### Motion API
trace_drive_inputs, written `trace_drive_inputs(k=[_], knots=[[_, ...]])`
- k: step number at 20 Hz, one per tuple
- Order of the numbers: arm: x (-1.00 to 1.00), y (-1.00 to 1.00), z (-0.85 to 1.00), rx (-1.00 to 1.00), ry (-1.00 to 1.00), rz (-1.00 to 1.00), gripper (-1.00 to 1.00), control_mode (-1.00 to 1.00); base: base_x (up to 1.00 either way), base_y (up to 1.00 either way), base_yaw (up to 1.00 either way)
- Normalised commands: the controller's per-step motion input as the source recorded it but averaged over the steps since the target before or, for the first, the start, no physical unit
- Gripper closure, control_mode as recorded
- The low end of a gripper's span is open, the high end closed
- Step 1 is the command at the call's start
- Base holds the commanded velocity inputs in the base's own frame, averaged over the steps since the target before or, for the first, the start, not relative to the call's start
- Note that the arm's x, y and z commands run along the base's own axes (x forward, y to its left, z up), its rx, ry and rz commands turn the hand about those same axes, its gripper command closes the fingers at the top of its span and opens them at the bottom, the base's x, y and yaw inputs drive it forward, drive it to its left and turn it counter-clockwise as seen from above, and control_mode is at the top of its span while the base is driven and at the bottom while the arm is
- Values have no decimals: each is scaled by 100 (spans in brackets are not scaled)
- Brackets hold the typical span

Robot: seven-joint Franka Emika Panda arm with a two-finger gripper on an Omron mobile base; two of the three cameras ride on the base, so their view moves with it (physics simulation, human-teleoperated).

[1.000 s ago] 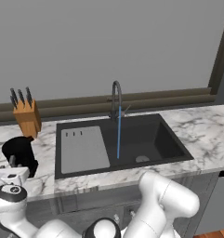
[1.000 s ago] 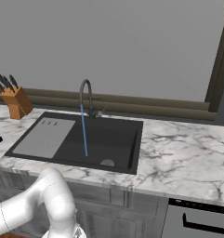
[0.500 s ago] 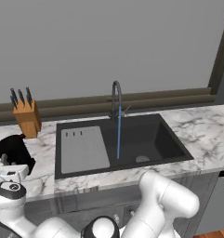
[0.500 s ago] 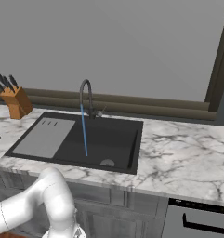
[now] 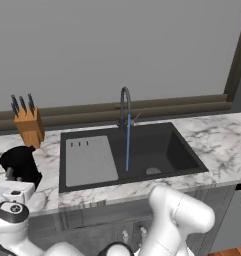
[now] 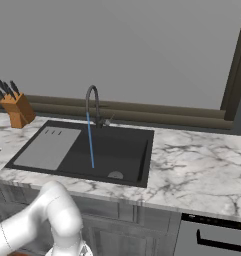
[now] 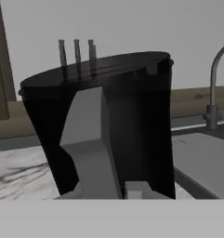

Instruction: Turn on the sink faucet and place the jug under the water for a few seconds to fill it up.

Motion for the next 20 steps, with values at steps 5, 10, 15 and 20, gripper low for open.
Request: trace_drive_inputs(k=[5, 10, 15, 20], knots=[[-3, -83, 34, 12, -2, -18, 100, -100, 0, 0, 0], [0, -98, 48, 14, 0, -20, 100, -100, 0, 0, 0], [14, -88, 18, 16, 4, -20, 100, -100, 0, 0, 0], [42, -75, 0, 10, 13, -15, 100, -100, 0, 0, 0]])
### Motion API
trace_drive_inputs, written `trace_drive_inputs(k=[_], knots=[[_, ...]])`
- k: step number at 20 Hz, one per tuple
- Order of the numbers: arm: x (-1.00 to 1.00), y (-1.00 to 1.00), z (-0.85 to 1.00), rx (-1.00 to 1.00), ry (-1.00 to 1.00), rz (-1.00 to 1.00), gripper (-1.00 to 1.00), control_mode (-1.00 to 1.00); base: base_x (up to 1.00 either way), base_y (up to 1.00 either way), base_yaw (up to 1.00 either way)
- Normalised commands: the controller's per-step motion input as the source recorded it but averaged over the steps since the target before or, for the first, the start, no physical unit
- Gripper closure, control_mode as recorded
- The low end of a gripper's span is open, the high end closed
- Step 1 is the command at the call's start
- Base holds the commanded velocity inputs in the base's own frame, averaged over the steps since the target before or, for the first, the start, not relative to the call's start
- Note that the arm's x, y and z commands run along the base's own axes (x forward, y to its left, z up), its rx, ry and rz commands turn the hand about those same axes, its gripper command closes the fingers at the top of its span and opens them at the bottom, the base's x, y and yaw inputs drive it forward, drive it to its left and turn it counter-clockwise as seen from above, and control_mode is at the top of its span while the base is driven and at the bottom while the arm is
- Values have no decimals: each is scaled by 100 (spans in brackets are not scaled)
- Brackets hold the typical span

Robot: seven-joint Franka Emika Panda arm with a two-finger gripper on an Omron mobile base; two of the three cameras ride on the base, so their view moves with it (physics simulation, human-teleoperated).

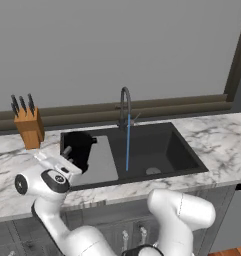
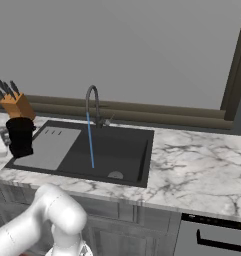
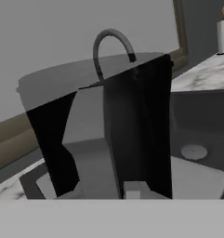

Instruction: Turn on the sink faucet and place the jug under the water for a few seconds to fill it up.

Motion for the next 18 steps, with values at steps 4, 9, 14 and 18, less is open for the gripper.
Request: trace_drive_inputs(k=[4, 9, 14, 18], knots=[[42, -92, 0, 7, 11, -6, 100, -100, 0, 0, 0], [41, -78, 0, 4, 15, -5, 100, -100, 0, 0, 0], [38, -55, -2, 2, 20, 0, 100, -100, 0, 0, 0], [37, -45, -15, 0, 15, 0, 100, -100, 0, 0, 0]])
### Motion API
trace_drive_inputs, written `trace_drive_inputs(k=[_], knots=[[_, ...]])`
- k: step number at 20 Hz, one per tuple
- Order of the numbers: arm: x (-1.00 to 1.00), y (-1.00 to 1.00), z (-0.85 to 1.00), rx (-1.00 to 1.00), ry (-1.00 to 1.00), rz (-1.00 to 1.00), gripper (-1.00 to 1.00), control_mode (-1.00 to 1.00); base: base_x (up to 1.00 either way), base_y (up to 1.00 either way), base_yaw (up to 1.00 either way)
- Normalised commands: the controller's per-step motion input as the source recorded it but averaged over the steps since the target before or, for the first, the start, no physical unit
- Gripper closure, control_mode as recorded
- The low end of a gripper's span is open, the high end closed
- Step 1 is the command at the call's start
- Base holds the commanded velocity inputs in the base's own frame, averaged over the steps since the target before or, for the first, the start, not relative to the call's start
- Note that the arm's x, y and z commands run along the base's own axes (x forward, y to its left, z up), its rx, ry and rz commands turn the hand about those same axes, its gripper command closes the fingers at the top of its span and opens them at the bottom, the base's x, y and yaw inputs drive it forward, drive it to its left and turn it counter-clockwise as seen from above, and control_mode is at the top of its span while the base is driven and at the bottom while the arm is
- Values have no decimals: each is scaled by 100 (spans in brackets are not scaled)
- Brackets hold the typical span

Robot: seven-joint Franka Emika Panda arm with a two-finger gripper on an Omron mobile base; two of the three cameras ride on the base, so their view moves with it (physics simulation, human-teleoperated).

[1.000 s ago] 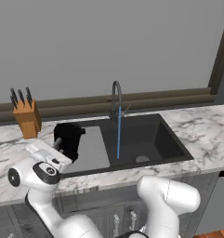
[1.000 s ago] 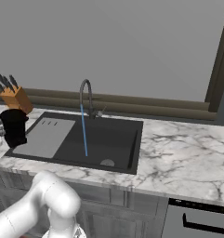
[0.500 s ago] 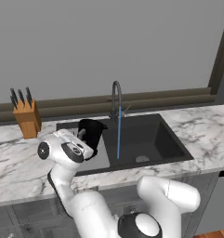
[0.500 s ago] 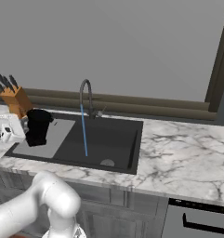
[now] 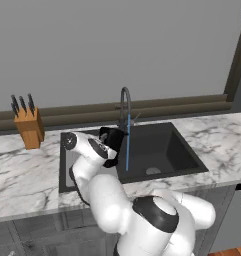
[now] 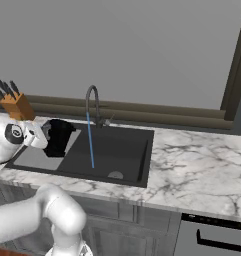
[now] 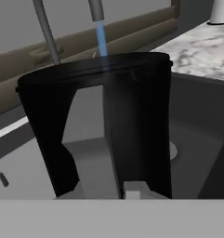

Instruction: Turn on the sink faucet and place the jug under the water for a few seconds to fill it up.

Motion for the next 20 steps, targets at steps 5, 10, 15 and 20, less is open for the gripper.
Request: trace_drive_inputs(k=[5, 10, 15, 20], knots=[[29, -42, 0, 0, 10, 0, 100, -100, 0, 0, 0], [26, -44, -2, 0, 7, 0, 100, -100, 0, 0, 0], [30, -39, -10, 0, 4, 0, 100, -100, 0, 0, 0], [34, -27, -19, 0, 1, 0, 100, -100, 0, 0, 0]])
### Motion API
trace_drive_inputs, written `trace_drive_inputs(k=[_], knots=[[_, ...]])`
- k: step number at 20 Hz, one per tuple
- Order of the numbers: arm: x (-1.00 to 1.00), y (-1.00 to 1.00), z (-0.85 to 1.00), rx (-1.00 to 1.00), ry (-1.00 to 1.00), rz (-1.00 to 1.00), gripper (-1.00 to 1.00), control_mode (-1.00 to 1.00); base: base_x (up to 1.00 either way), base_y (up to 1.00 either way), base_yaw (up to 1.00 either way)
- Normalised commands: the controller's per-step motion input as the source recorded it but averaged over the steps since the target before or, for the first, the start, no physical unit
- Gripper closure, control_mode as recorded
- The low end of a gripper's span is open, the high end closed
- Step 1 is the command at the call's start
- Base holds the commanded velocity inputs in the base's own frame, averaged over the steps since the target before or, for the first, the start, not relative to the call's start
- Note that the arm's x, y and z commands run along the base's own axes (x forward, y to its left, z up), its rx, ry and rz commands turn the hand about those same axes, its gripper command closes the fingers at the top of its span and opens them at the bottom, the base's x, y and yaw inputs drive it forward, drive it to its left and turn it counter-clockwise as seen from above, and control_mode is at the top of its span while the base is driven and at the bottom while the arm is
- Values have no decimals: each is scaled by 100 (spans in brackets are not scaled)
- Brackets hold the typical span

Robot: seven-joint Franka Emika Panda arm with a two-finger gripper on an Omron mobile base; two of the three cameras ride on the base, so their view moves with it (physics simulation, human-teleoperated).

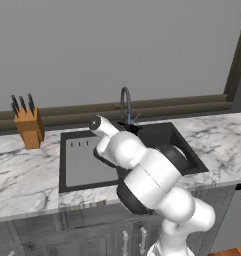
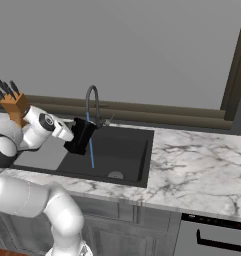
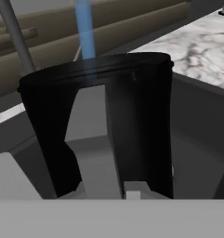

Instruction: Turn on the sink faucet and place the jug under the water for a few seconds to fill it up.

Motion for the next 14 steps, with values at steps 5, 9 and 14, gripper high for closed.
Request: trace_drive_inputs(k=[5, 9, 14], knots=[[29, -12, -36, 0, 0, 0, 100, -100, 0, 0, 0], [23, 0, -39, 0, -7, 0, 100, -100, 0, 0, 0], [19, 0, -12, 0, -6, 0, 100, -100, 0, 0, 0]])
